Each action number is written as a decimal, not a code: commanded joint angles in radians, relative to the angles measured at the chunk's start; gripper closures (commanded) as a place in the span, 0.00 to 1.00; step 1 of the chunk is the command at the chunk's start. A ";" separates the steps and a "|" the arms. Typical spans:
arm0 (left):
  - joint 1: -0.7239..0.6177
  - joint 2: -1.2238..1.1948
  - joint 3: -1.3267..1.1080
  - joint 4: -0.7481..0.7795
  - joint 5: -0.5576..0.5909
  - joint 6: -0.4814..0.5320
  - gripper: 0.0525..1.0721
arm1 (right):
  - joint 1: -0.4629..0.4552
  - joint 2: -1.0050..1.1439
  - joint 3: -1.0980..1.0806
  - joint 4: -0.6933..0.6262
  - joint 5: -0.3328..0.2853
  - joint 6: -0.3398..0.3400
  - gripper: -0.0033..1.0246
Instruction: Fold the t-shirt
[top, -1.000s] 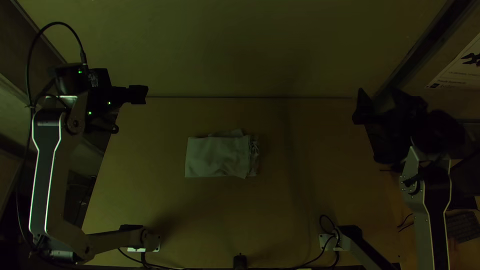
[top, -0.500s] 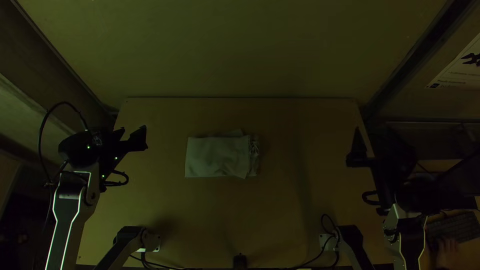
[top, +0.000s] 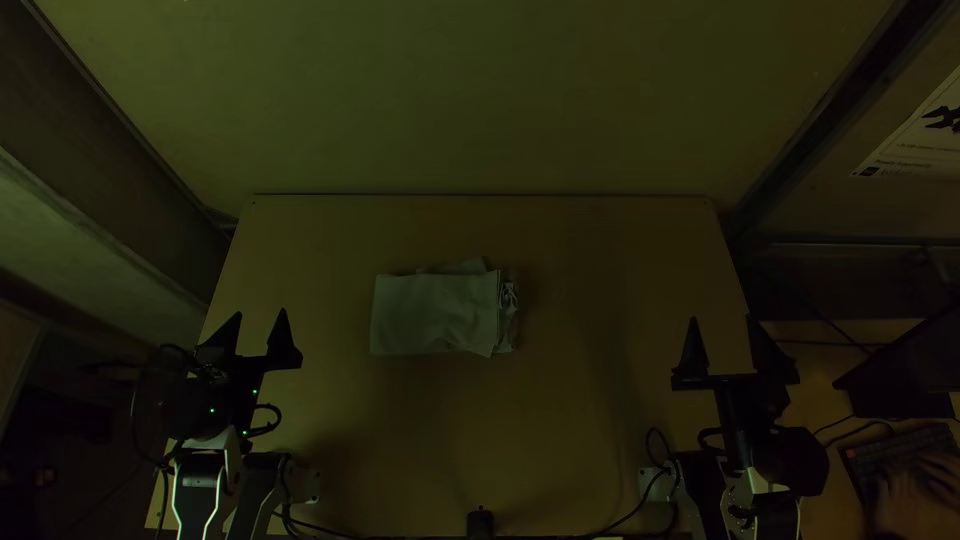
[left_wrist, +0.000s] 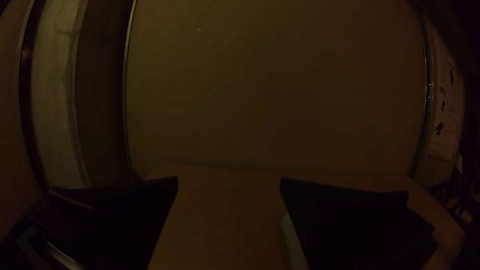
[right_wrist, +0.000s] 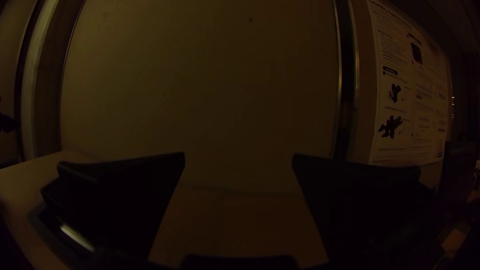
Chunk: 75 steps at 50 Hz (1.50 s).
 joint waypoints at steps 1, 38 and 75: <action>0.000 -0.087 -0.101 0.019 -0.003 0.016 0.04 | -0.003 -0.026 -0.043 -0.028 0.007 0.034 0.04; 0.133 -0.230 -0.322 0.022 0.011 0.068 0.04 | -0.006 -0.029 -0.280 0.044 0.001 0.154 0.04; 0.150 -0.231 -0.320 0.014 0.011 0.060 0.04 | -0.018 -0.026 -0.339 0.026 0.005 0.169 0.04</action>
